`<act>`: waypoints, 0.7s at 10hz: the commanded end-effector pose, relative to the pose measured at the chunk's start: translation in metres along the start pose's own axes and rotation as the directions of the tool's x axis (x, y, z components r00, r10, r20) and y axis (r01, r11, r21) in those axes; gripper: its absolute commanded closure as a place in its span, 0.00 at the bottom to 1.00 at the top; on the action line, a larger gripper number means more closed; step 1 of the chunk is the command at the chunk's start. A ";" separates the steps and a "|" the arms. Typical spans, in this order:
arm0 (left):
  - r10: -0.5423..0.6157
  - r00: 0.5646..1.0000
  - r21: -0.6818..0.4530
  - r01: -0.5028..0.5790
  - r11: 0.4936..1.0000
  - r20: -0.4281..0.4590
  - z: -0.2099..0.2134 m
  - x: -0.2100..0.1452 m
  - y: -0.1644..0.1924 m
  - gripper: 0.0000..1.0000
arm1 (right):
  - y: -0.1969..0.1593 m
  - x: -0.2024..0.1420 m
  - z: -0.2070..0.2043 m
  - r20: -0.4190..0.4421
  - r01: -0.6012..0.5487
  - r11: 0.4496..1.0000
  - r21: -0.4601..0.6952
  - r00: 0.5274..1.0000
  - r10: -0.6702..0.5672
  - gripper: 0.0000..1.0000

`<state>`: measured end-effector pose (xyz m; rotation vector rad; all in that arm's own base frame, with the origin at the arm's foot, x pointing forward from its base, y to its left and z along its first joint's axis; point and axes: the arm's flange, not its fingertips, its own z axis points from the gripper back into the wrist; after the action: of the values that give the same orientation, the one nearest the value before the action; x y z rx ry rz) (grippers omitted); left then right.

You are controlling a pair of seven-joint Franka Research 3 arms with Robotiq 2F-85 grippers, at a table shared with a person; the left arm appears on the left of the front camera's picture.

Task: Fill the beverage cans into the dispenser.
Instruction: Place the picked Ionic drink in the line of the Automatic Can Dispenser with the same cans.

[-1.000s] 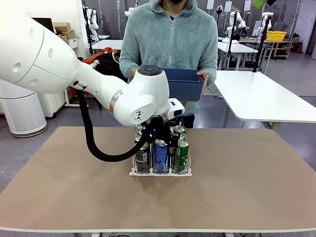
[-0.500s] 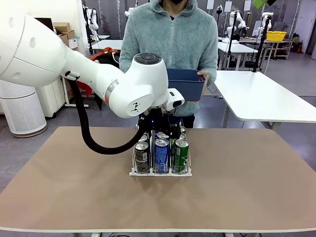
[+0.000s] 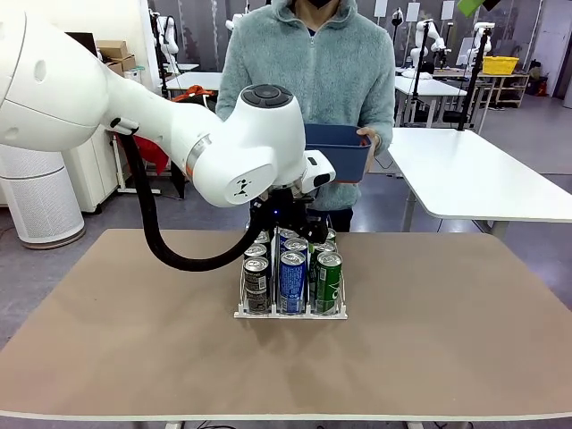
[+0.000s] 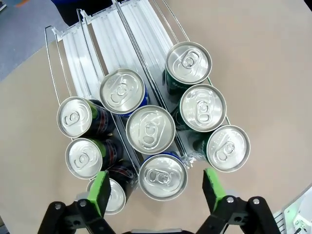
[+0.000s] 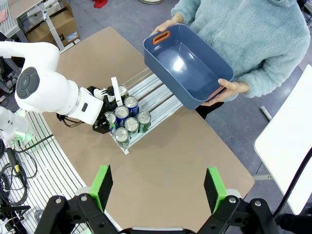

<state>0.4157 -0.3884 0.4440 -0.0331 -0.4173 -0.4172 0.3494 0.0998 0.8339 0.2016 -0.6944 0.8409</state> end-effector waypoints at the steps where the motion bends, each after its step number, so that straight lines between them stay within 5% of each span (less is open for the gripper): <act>1: 0.008 1.000 -0.009 -0.008 1.000 -0.011 -0.003 0.000 0.001 0.00 | 0.000 0.000 -0.001 -0.002 0.001 1.000 -0.001 1.000 -0.001 0.00; 7: -0.065 0.997 -0.041 0.063 0.997 -0.038 0.012 -0.007 0.009 0.00 | 0.000 0.000 -0.001 -0.002 0.001 1.000 -0.001 1.000 -0.001 0.00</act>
<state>0.4156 -0.3881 0.4435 -0.0391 -0.4043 -0.4390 0.3494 0.0998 0.8339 0.2016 -0.6944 0.8409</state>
